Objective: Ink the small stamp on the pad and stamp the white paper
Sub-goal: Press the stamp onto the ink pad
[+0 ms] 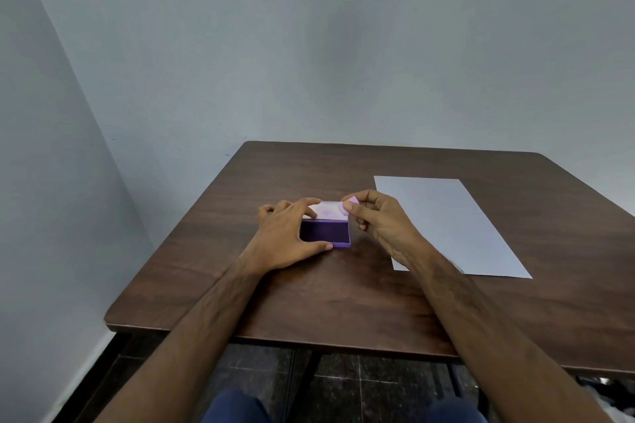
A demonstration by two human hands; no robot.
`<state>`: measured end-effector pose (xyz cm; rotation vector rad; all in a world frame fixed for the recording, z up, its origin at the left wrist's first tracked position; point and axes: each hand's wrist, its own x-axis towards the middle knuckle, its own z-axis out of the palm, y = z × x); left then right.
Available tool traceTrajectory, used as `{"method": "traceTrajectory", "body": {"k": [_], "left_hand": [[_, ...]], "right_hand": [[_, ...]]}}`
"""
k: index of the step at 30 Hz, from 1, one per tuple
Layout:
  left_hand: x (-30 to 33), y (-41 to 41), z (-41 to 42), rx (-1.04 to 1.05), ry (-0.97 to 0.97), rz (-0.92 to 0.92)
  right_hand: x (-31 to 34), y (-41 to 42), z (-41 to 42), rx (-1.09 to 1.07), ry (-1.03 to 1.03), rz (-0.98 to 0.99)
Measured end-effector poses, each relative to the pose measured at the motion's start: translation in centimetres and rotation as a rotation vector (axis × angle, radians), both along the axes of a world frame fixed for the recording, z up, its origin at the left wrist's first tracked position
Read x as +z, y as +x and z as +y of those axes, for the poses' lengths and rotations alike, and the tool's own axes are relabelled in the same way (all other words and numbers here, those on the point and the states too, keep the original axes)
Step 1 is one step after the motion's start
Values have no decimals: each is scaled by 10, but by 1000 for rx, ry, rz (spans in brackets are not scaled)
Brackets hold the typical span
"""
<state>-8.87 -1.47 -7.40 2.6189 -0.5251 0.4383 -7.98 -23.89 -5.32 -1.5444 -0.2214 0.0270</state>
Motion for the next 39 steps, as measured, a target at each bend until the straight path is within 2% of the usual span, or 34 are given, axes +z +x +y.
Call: {"method": "traceTrajectory", "body": {"k": [4, 11, 15, 26, 39], "left_hand": [[2, -2, -1, -4, 9, -15], [2, -3, 0, -15, 37, -44], [3, -5, -1, -22, 33, -42], [2, -5, -3, -11, 87, -55], [1, -5, -4, -31, 86, -59]], "right_hand": [[-4, 2, 2, -137, -233, -93], [-5, 3, 3, -175, -329, -145], [-5, 1, 4, -188, -453, -166], [7, -15, 21, -46, -812, -431], [12, -15, 31, 20, -923, -305]]}}
